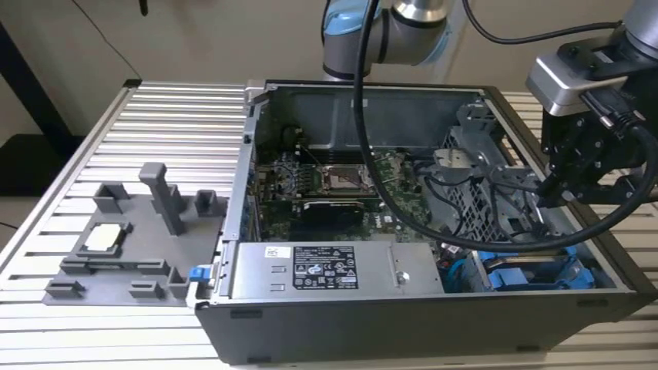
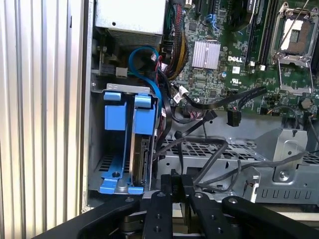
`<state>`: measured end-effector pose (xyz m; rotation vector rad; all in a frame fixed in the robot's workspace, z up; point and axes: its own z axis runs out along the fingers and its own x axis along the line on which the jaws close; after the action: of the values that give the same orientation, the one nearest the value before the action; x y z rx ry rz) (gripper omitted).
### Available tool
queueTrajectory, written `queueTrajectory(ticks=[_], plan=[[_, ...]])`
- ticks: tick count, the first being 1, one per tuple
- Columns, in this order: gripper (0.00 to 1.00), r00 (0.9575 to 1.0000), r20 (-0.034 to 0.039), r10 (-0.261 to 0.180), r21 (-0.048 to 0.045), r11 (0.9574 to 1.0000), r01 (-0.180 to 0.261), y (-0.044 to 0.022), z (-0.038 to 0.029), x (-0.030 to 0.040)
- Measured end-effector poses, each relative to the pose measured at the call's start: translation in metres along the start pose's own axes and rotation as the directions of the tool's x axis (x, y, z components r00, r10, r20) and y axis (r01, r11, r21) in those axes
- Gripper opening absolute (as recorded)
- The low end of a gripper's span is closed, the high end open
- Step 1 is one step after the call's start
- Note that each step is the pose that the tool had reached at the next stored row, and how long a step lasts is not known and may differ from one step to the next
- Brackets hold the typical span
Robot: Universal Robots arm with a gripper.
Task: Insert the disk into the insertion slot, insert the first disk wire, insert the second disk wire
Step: 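Insert the first disk wire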
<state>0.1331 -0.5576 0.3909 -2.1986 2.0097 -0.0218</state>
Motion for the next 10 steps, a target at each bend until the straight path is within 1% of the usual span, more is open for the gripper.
queueTrajectory(ticks=[2,5,10], plan=[[0.19,1.0000,-0.0009,0.000,-0.0013,1.0000,0.000,-0.0007,0.0004,0.0001],[0.19,1.0000,-0.0029,0.001,-0.0139,0.9999,-0.001,-0.0041,0.0017,0.0007],[0.19,1.0000,-0.0013,0.003,-0.0362,0.9993,-0.003,-0.0128,0.0044,0.0023]])
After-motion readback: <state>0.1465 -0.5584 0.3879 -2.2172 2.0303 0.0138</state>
